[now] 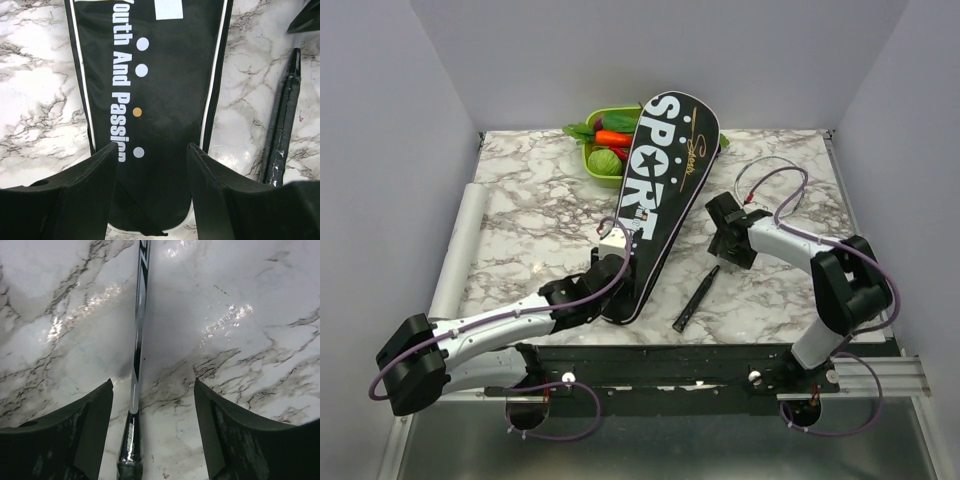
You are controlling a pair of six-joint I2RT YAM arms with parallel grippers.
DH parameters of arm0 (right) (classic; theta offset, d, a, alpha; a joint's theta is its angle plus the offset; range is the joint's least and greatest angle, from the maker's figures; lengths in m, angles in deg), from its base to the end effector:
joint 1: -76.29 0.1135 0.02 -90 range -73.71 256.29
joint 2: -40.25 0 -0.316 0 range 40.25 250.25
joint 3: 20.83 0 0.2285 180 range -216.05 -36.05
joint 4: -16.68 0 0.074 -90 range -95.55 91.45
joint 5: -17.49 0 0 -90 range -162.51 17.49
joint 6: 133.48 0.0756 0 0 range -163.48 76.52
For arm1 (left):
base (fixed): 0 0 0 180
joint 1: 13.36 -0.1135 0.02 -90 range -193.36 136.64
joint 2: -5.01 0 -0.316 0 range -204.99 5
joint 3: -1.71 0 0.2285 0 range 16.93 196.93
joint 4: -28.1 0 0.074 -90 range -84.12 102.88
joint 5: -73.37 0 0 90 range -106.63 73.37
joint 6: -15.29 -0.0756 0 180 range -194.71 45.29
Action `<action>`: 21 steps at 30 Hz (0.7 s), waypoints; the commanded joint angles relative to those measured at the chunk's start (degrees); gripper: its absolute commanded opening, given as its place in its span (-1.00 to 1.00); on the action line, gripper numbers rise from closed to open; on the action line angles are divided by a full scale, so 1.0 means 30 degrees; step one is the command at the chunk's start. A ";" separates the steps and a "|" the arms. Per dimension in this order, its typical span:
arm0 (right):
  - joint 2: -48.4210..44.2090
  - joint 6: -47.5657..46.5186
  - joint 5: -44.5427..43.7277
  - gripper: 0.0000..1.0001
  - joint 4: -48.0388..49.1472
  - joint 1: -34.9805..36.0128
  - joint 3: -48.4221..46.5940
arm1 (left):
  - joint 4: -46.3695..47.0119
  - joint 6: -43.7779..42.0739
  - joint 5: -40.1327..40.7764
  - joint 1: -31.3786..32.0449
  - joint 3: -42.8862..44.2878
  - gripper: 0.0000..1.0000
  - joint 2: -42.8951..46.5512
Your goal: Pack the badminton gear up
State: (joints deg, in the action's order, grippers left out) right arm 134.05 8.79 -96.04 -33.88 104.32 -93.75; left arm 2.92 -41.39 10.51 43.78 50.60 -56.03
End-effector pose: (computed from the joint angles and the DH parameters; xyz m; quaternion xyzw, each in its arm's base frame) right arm 0.2790 0.1144 0.2115 0.2350 0.9377 -0.0520 0.2504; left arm 0.1390 -0.1516 0.2562 0.0779 0.8739 -0.1581 0.4530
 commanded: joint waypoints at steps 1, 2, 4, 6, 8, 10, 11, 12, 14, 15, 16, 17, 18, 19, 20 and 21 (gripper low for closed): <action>0.1485 0.0183 0.0547 0.43 0.0380 -0.0378 -0.0282 | 0.0096 -0.0560 -0.0490 0.0170 0.0845 0.30 -0.0512; 0.1633 0.0271 0.0664 0.41 0.0468 -0.0437 -0.0223 | 0.0096 -0.0618 -0.0606 0.0170 0.0905 0.30 -0.0601; 0.2101 0.0271 0.0811 0.31 0.0848 -0.0554 -0.0076 | 0.0066 -0.0765 -0.0637 0.0170 0.1109 0.34 -0.0893; 0.2395 0.0184 0.0958 0.06 0.1083 -0.0584 -0.0047 | -0.0079 -0.0881 -0.0695 0.0170 0.1256 0.39 -0.1070; 0.2775 -0.0020 0.1104 -0.22 0.1259 -0.0584 -0.0047 | -0.0138 -0.1116 -0.0725 0.0170 0.1461 0.41 -0.1275; 0.3068 -0.0109 0.1221 -0.75 0.1347 -0.0613 -0.0047 | -0.0313 -0.1291 -0.0578 0.0170 0.1665 0.40 -0.1363; 0.3099 -0.0254 0.1280 -0.96 0.1377 -0.0613 -0.0076 | -0.0401 -0.1292 -0.0549 0.0199 0.1754 0.40 -0.1364; 0.3157 -0.0314 0.1280 -0.99 0.1377 -0.0613 -0.0076 | -0.0576 -0.1351 -0.0520 0.0200 0.1813 0.40 -0.1364; 0.2954 -0.0576 0.1280 -0.99 0.1522 -0.0613 0.0011 | -0.0694 -0.1468 -0.0607 0.0229 0.2047 0.40 -0.1218; 0.2807 -0.0694 0.1280 -0.99 0.1581 -0.0613 0.0041 | -0.0811 -0.1526 -0.0637 0.0287 0.2106 0.40 -0.1188; 0.2632 -0.0753 0.1280 -0.99 0.1553 -0.0613 0.0099 | -0.0899 -0.1585 -0.0666 0.0346 0.2310 0.40 -0.1130; 0.1992 -0.0841 0.1106 -0.99 0.1524 -0.0613 0.0274 | -0.1016 -0.1672 -0.0637 0.0549 0.2399 0.40 -0.1129; 0.1638 -0.0900 0.0931 -0.99 0.1465 -0.0584 0.0362 | -0.1336 -0.1847 -0.0550 0.0696 0.2516 0.40 -0.1158; 0.1257 -0.0987 0.0813 -0.99 0.1436 -0.0613 0.0479 | -0.1485 -0.1878 -0.0491 0.0814 0.2749 0.40 -0.1275; 0.0876 -0.1307 0.0551 -0.99 0.1406 -0.0613 0.0625 | -0.1573 -0.1936 -0.0403 0.0960 0.2751 0.41 -0.1305; 0.0089 -0.1455 0.0461 -0.99 0.1261 -0.0613 0.0772 | -0.1603 -0.2053 -0.0316 0.1309 0.2780 0.43 -0.1392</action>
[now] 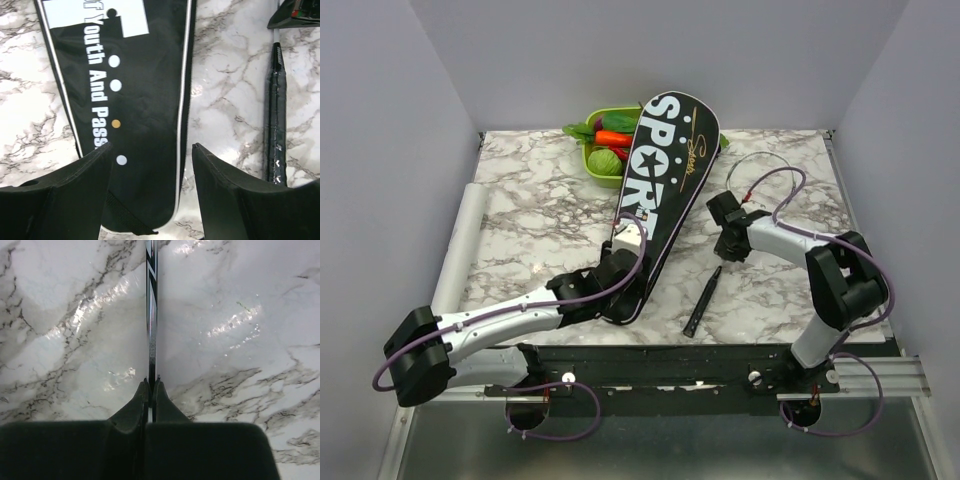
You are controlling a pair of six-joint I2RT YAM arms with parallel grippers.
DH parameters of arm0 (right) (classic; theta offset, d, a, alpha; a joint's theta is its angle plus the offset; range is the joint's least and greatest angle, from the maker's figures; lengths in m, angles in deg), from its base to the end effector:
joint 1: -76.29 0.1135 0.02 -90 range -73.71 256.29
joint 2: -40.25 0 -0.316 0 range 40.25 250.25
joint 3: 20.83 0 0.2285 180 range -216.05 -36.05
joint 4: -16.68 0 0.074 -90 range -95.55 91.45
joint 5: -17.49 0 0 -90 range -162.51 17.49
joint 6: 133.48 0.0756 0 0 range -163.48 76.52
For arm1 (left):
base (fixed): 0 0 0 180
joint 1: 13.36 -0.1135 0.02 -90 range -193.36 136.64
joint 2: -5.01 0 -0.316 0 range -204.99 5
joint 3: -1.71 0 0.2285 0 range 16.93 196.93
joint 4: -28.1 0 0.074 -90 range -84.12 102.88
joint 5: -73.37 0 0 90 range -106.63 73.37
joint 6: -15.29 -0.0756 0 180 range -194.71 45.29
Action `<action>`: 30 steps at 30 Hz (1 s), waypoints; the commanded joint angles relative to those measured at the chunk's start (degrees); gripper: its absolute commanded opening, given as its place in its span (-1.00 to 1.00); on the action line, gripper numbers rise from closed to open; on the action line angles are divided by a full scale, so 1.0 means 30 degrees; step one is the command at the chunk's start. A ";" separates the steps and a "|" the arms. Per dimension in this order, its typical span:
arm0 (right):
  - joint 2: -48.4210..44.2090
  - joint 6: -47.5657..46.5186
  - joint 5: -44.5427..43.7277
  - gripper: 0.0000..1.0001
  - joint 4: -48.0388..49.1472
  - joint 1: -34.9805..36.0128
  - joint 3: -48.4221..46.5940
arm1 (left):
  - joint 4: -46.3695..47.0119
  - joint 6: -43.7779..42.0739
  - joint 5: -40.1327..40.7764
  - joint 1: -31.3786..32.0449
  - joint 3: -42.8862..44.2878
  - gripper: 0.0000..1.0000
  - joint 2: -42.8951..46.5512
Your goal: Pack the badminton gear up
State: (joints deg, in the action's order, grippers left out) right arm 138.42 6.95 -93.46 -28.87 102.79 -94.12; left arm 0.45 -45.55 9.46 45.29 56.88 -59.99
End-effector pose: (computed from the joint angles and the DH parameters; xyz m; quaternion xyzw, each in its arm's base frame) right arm 0.2990 0.1189 0.1939 0.2311 0.9416 -0.0363 0.2423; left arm 0.1450 -0.1742 0.2745 0.1258 0.8703 -0.1531 0.4509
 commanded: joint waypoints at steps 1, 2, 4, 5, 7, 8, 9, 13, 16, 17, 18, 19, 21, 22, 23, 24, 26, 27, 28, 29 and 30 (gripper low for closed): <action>-0.1695 -0.1019 -0.0516 -0.99 -0.0525 -0.0103 0.0926 | -0.0780 -0.0728 0.0151 0.0955 0.0747 0.44 -0.0306; -0.1988 -0.1369 -0.0575 -0.99 -0.0874 -0.0132 0.0956 | -0.0809 -0.0758 0.0442 0.1102 0.0806 0.44 -0.0454; -0.2896 -0.1751 -0.0605 -0.99 -0.1111 -0.0074 0.1072 | -0.0868 -0.0758 0.0795 0.1600 0.0981 0.46 -0.0920; -0.3218 -0.2043 -0.0605 -0.99 -0.1257 -0.0074 0.1160 | -0.0868 -0.0758 0.0942 0.1775 0.1069 0.46 -0.1098; -0.4153 -0.2366 -0.0546 -0.99 -0.1579 -0.0016 0.1568 | -0.0955 -0.0758 0.1702 0.2301 0.1477 0.48 -0.1856; -0.4507 -0.2629 -0.0256 -0.99 -0.1639 0.0043 0.1745 | -0.1043 -0.0758 0.2024 0.2449 0.1683 0.48 -0.2181; -0.4859 -0.2719 0.0037 -0.99 -0.1610 0.0072 0.1950 | -0.1276 -0.0729 0.2984 0.2625 0.1859 0.48 -0.2532; -0.7026 -0.3100 0.1182 -0.99 -0.1463 0.0568 0.2888 | -0.2476 -0.0613 0.5299 0.3358 0.3292 0.49 -0.5017; -0.8463 -0.3451 0.1504 -0.99 -0.1609 0.0804 0.3240 | -0.3181 -0.0319 0.6883 0.4060 0.4056 0.51 -0.6454; -0.8988 -0.3568 0.1621 -0.99 -0.1697 0.0863 0.3328 | -0.3240 -0.0289 0.7122 0.4236 0.4233 0.51 -0.6809; -0.9196 -0.3627 0.1622 -0.99 -0.1901 0.0863 0.3329 | -0.3502 -0.0173 0.7386 0.4354 0.4379 0.51 -0.7190; -0.9401 -0.3628 0.1622 -0.99 -0.2048 0.0921 0.3358 | -0.3708 -0.0027 0.8027 0.4384 0.4671 0.52 -0.7890; -0.9898 -0.3686 0.1680 -0.99 -0.2282 0.0922 0.3416 | -0.4234 0.0237 0.8733 0.4559 0.4907 0.53 -0.8509; -1.0046 -0.3687 0.1710 -0.99 -0.2313 0.1038 0.3446 | -0.4353 0.0296 0.8997 0.4560 0.4995 0.53 -0.9034; -1.0222 -0.3658 0.1797 -0.99 -0.2342 0.1068 0.3504 | -0.4441 0.0326 0.9464 0.4589 0.5170 0.53 -0.9300; -1.0339 -0.3628 0.1856 -0.99 -0.2371 0.1068 0.3563 | -0.4674 0.0297 0.9672 0.4590 0.5230 0.53 -0.9564; -1.0662 -0.3570 0.2002 -0.99 -0.2343 0.1127 0.3738 | -0.4881 0.0443 1.0082 0.4590 0.5405 0.54 -1.0326; -1.0750 -0.3540 0.2032 -0.99 -0.2342 0.1156 0.3768 | -0.5056 0.0472 1.0519 0.4590 0.5464 0.54 -1.0560; -1.0867 -0.3511 0.2061 -0.99 -0.2342 0.1243 0.3855 | -0.5202 0.0560 1.0871 0.4590 0.5494 0.54 -1.0969; -1.0897 -0.3453 0.2061 -0.99 -0.2342 0.1302 0.3943 | -0.5349 0.0822 1.1107 0.4619 0.5552 0.54 -1.1176; -1.0926 -0.3423 0.2119 -0.99 -0.2313 0.1332 0.3973 | -0.5495 0.0882 1.1776 0.4590 0.5553 0.54 -1.1323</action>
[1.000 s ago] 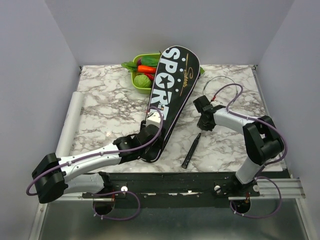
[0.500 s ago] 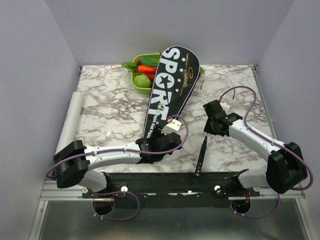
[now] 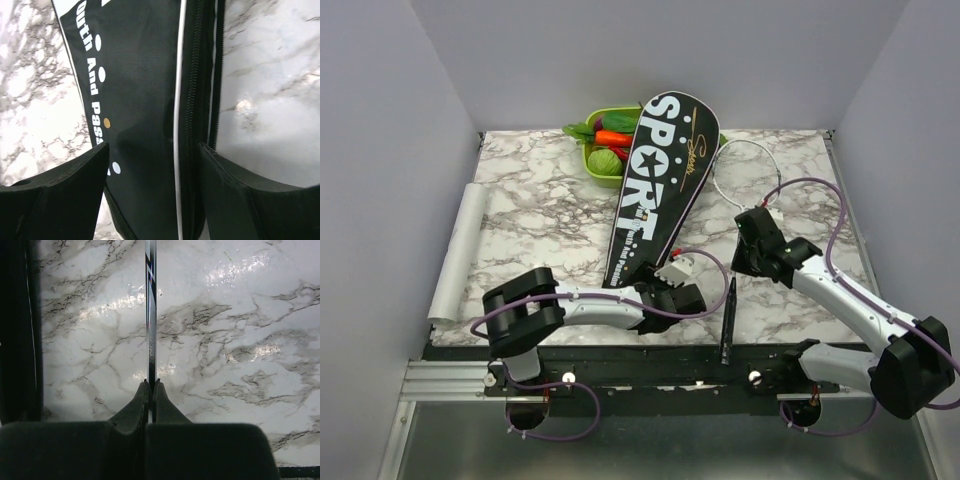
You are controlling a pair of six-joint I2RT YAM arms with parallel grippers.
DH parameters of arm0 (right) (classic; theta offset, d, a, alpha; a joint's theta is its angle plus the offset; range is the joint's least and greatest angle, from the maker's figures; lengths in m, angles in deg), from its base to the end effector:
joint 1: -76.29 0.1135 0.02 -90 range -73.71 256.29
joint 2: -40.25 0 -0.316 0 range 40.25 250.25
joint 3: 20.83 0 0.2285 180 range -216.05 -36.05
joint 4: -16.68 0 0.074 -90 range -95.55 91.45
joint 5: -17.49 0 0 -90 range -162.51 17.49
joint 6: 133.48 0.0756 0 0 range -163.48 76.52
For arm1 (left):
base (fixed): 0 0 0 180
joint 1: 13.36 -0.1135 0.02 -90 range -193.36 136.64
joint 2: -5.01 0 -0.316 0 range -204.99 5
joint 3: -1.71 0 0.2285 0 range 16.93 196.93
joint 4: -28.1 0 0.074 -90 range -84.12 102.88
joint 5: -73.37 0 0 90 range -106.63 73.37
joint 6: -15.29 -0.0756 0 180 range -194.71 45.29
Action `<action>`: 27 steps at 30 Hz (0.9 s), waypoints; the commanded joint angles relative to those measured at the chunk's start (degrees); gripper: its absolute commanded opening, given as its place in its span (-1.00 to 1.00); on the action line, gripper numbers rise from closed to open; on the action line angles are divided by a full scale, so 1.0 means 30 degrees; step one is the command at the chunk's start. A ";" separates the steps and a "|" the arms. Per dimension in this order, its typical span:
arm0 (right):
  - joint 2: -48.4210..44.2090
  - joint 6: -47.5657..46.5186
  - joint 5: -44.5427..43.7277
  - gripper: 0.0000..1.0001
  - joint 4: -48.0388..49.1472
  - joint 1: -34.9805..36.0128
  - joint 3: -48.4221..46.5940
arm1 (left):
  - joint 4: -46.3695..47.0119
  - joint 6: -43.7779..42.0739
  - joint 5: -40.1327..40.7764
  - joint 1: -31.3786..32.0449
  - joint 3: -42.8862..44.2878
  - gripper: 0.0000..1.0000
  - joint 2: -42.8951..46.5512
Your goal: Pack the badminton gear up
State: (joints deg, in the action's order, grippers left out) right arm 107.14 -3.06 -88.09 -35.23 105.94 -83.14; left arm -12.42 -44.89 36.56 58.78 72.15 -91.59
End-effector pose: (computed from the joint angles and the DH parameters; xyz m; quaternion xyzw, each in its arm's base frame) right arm 0.1880 0.0837 0.2635 0.1279 0.9409 0.0577 0.3084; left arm 0.1523 -0.2752 0.2171 0.2317 0.8494 0.1356 0.4544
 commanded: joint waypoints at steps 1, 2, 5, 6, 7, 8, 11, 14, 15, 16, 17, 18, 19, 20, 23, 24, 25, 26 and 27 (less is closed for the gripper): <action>-0.0501 -0.0086 0.0328 -0.99 -0.0222 0.0428 0.0374 | -0.1235 0.0693 0.2952 0.0094 0.0460 0.51 -0.0992; -0.0530 -0.0028 0.0328 -0.99 -0.0222 0.0459 0.0462 | -0.1206 0.0723 0.3099 0.0094 0.0402 0.47 -0.1052; -0.0676 0.0060 0.0328 -0.99 -0.0252 0.0663 0.0725 | -0.0739 0.0490 0.3189 0.0123 0.0139 -0.26 -0.0937; -0.0706 0.0031 0.0299 -0.99 -0.0310 0.0722 0.0784 | -0.0418 0.0285 0.3101 0.0095 0.0051 -0.49 -0.0820; -0.0764 0.0002 0.0298 -0.99 -0.0368 0.0809 0.0843 | -0.0270 0.0283 0.2897 0.0094 -0.0037 -0.79 -0.0529; -0.0852 0.0147 0.0211 -0.99 -0.0485 0.0810 0.0901 | -0.0152 0.0196 0.2779 0.0094 -0.0183 -0.92 -0.0294; -0.1553 0.0149 0.0531 -0.99 -0.0867 0.0956 0.1340 | 0.0578 -0.0388 0.1905 0.0124 -0.0650 -1.00 0.0965; -0.2608 0.0002 0.1002 -0.99 -0.1099 0.1249 0.1926 | 0.1722 -0.1005 0.0616 0.0124 -0.1091 -1.00 0.2489; -0.2842 0.0002 0.0770 -0.99 -0.1594 0.1308 0.2014 | 0.1840 -0.1035 0.0378 0.0124 -0.1093 -1.00 0.2753; -0.3251 0.0002 0.0651 -0.99 -0.1860 0.1511 0.2160 | 0.1899 -0.1238 0.0057 0.0066 -0.1035 -1.00 0.3104; -0.3487 -0.0114 0.0679 -0.99 -0.2037 0.1629 0.2278 | 0.1929 -0.1327 -0.0207 0.0036 -0.0889 -1.00 0.3223; -0.3663 -0.0173 0.0766 -0.99 -0.2387 0.1689 0.2337 | 0.1871 -0.1328 -0.0703 0.0007 -0.0772 -1.00 0.3282; -0.3955 -0.0203 0.0738 -0.99 -0.2593 0.1921 0.2454 | 0.1842 -0.1357 -0.0940 -0.0023 -0.0654 -1.00 0.3428; -0.4103 -0.0087 0.0680 -0.99 -0.2885 0.2069 0.2455 | 0.1870 -0.1415 -0.1146 -0.0081 -0.0450 -1.00 0.3516; -0.4483 0.0380 0.0094 -0.99 -0.3766 0.2829 0.2542 | 0.1870 -0.1386 -0.1440 -0.0081 -0.0186 -1.00 0.3751; -0.4514 0.0557 0.0151 -0.99 -0.3883 0.3122 0.2543 | 0.1871 -0.1387 -0.1470 -0.0110 -0.0127 -1.00 0.3810; -0.4544 0.0732 0.0210 -0.99 -0.3971 0.3647 0.2514 | 0.1842 -0.1358 -0.1528 -0.0140 -0.0039 -1.00 0.3897; -0.4399 0.1082 0.0153 -0.99 -0.4088 0.3913 0.2397 | 0.1870 -0.1357 -0.1615 -0.0169 0.0078 -1.00 0.3956; -0.4339 0.1260 -0.0138 -0.99 -0.4466 0.4177 0.2338 | 0.1842 -0.1299 -0.1732 -0.0227 0.0137 -1.00 0.3986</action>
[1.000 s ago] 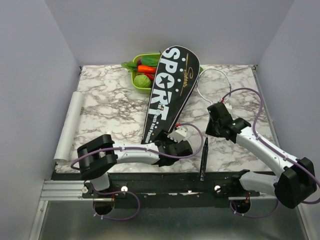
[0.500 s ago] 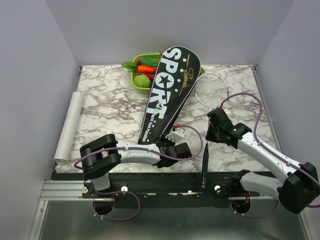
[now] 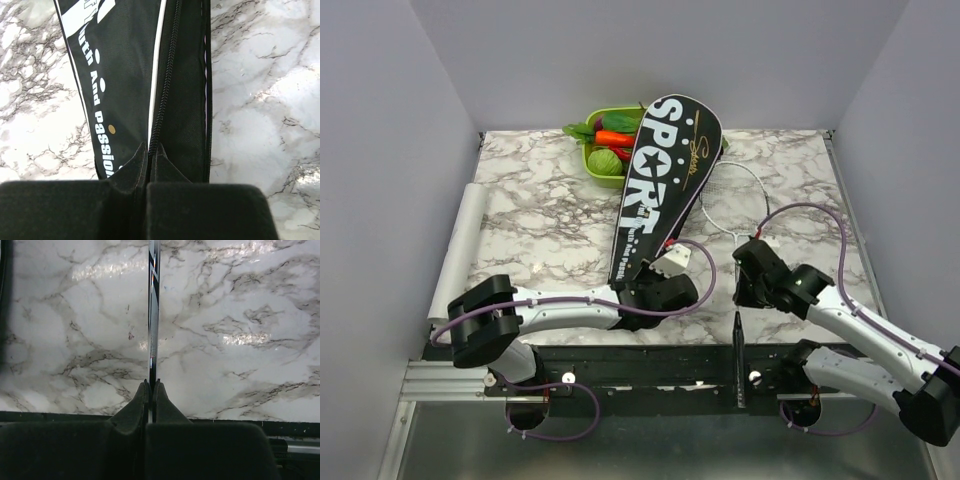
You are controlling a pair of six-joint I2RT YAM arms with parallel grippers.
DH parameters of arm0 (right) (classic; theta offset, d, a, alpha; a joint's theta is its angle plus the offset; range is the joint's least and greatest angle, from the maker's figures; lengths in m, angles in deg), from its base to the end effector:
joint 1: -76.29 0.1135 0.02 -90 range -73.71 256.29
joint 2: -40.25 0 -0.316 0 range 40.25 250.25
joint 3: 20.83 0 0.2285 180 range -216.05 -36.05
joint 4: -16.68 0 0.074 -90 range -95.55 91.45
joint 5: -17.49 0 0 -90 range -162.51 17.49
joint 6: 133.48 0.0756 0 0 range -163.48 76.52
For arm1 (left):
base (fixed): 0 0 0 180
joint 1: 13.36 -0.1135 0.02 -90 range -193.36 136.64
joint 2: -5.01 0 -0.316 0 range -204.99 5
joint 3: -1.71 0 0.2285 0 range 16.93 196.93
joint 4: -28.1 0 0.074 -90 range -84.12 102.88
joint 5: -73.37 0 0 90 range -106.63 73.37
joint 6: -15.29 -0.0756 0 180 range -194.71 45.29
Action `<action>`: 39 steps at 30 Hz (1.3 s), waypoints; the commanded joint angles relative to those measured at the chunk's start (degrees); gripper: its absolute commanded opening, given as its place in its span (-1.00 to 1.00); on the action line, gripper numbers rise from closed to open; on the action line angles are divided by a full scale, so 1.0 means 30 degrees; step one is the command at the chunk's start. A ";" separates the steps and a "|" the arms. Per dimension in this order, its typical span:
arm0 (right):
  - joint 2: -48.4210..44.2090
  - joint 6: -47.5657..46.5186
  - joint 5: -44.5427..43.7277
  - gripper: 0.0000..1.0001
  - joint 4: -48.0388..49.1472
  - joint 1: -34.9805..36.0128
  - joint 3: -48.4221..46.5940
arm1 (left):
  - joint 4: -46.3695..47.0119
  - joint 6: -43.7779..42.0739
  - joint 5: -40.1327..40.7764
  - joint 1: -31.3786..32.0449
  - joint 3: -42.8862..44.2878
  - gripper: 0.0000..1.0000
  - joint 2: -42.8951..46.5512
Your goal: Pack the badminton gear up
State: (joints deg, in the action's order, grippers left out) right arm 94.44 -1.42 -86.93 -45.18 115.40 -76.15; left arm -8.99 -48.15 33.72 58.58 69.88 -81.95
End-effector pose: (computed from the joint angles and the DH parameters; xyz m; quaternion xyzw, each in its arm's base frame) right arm 0.1170 0.0709 0.2458 0.0564 0.9588 0.0709 0.2694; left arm 0.1447 -0.2559 0.2543 0.2186 0.8464 0.0643 0.4814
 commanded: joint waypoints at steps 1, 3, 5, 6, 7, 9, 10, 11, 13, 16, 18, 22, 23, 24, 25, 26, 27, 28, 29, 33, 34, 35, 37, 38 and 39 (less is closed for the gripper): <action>-0.0019 0.0947 -0.0701 -0.99 -0.1358 0.1547 -0.0052 | 0.0697 -0.0184 -0.1076 -0.0162 0.0982 -1.00 0.0947; 0.0070 0.1534 -0.1081 -0.99 -0.1885 0.2077 -0.0169 | 0.0698 -0.0184 -0.1255 -0.0221 0.1217 -1.00 0.1124; 0.0041 0.2001 -0.1171 -0.99 -0.1975 0.2839 -0.0228 | 0.0698 -0.0271 -0.1400 -0.0221 0.1421 -1.00 0.1329; 0.0012 0.2178 -0.1230 -0.99 -0.2063 0.3160 -0.0344 | 0.0668 -0.0272 -0.1431 -0.0250 0.1481 -1.00 0.1388; 0.0011 0.2354 -0.1317 -0.99 -0.2121 0.3715 -0.0403 | 0.0610 -0.0272 -0.1460 -0.0221 0.1539 -1.00 0.1446; 0.0069 0.2998 -0.1638 -0.99 -0.2384 0.4274 -0.0579 | 0.0551 -0.0272 -0.1752 -0.0250 0.1686 -1.00 0.1534; 0.0186 0.3203 -0.1785 -0.99 -0.2473 0.4944 -0.0812 | 0.0551 -0.0243 -0.1898 -0.0250 0.1686 -1.00 0.1680; 0.0303 0.3640 -0.1903 -0.99 -0.2503 0.5328 -0.0988 | 0.0580 -0.0213 -0.2045 -0.0250 0.1686 -1.00 0.1739; 0.0596 0.4024 -0.2138 -0.99 -0.2591 0.6408 -0.1310 | 0.0668 -0.0155 -0.2455 -0.0250 0.1686 -1.00 0.1885; 0.1298 0.4961 -0.2752 -0.99 -0.2912 0.7961 -0.2276 | 0.0639 -0.0096 -0.2778 -0.0250 0.1686 -1.00 0.2090; 0.1622 0.5606 -0.3161 -0.99 -0.3233 0.8551 -0.2892 | 0.0464 -0.0008 -0.2895 -0.0250 0.1686 -1.00 0.2149; 0.1682 0.6222 -0.3574 -0.99 -0.3762 0.9664 -0.3538 | 0.0375 0.0138 -0.3246 -0.0279 0.1482 -1.00 0.2617; 0.1594 0.6455 -0.3690 -0.99 -0.3908 0.9783 -0.3626 | 0.0346 0.0196 -0.3276 -0.0251 0.1394 -1.00 0.2735; 0.1448 0.6544 -0.3894 -0.99 -0.4112 0.9901 -0.3714 | 0.0317 0.0255 -0.3335 -0.0279 0.1335 -1.00 0.2852; 0.1331 0.6661 -0.3896 -0.99 -0.4259 1.0105 -0.3744 | 0.0317 0.0285 -0.3451 -0.0280 0.1306 -1.00 0.3172; 0.1214 0.6807 -0.3954 -0.99 -0.4377 1.0223 -0.3802 | 0.0346 0.0314 -0.3713 -0.0338 0.1248 -1.00 0.3349; 0.1155 0.6867 -0.3955 -0.99 -0.4639 1.0340 -0.3831 | 0.0346 0.0343 -0.3861 -0.0367 0.1247 -1.00 0.3496; 0.1009 0.6954 -0.4042 -0.99 -0.4845 1.0602 -0.3948 | 0.0375 0.0344 -0.4008 -0.0425 0.1247 -1.00 0.3817; 0.0950 0.7071 -0.4101 -0.99 -0.5079 1.0750 -0.4007 | 0.0375 0.0315 -0.4241 -0.0455 0.1334 -1.00 0.3965; 0.0861 0.7890 -0.4599 -0.99 -0.6833 1.0985 -0.4095 | 0.0229 0.0227 -0.4564 -0.0572 0.1686 -1.00 0.4493; 0.0803 0.8096 -0.4715 -0.99 -0.7071 1.1044 -0.4037 | 0.0171 0.0168 -0.4566 -0.0631 0.1744 -1.00 0.4610; 0.0599 0.8214 -0.4775 -0.99 -0.7276 1.1073 -0.4008 | 0.0141 0.0168 -0.4595 -0.0660 0.1861 -1.00 0.4669; 0.0277 0.8449 -0.4862 -0.99 -0.7629 1.1161 -0.3920 | 0.0112 0.0139 -0.4624 -0.0719 0.1950 -1.00 0.4670; -0.0073 0.8536 -0.4892 -0.99 -0.7746 1.1191 -0.3833 | 0.0083 0.0109 -0.4653 -0.0777 0.1979 -1.00 0.4670; -0.0279 0.8682 -0.4950 -0.99 -0.8008 1.1191 -0.3803 | 0.0111 0.0138 -0.4683 -0.0807 0.2008 -1.00 0.4641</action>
State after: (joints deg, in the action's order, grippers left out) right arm 96.63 21.42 -97.72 -64.85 148.27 -86.58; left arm -9.98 -47.49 21.18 56.57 73.55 -69.41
